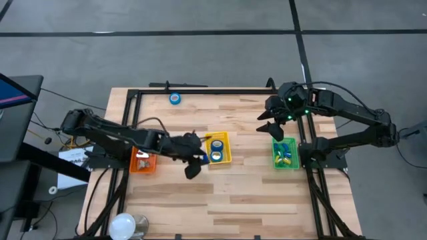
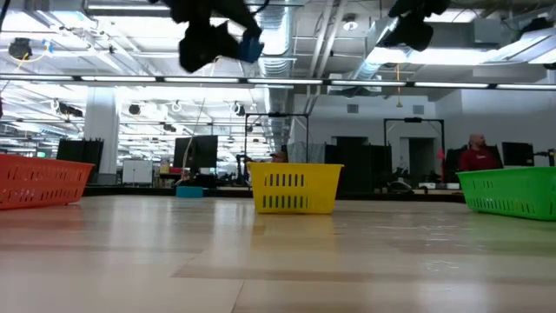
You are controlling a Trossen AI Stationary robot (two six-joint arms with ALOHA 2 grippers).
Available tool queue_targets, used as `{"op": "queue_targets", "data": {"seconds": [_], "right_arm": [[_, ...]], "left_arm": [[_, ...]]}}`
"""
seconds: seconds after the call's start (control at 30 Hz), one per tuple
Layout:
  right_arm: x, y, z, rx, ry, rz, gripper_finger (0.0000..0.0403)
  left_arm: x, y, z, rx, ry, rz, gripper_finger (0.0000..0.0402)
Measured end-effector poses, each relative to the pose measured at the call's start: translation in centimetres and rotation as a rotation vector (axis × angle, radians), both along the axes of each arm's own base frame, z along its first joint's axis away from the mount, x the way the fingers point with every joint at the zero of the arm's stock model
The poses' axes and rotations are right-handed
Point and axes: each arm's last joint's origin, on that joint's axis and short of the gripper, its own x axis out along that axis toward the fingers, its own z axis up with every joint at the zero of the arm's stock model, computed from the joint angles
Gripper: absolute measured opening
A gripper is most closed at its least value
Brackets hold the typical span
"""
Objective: Pick and place Stapler, Stapler remover, tape
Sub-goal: Put the blue stapler into the green basket
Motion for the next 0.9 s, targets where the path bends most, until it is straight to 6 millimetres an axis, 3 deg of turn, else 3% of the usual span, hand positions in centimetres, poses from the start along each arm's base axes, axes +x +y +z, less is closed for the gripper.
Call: {"op": "queue_targets", "data": {"seconds": [0.3, 0.9], "right_arm": [[1.3, 1.1, 1.3, -0.090, -0.171, 0.076, 0.0265], [3.1, 2.2, 5.5, -0.499, -0.601, 0.094, 0.0265]], "left_arm": [[0.6, 2.0, 2.9, -0.042, -0.248, 0.067, 0.0182], [1.5, 5.4, 7.8, -0.109, -0.772, 0.177, 0.0182]]}}
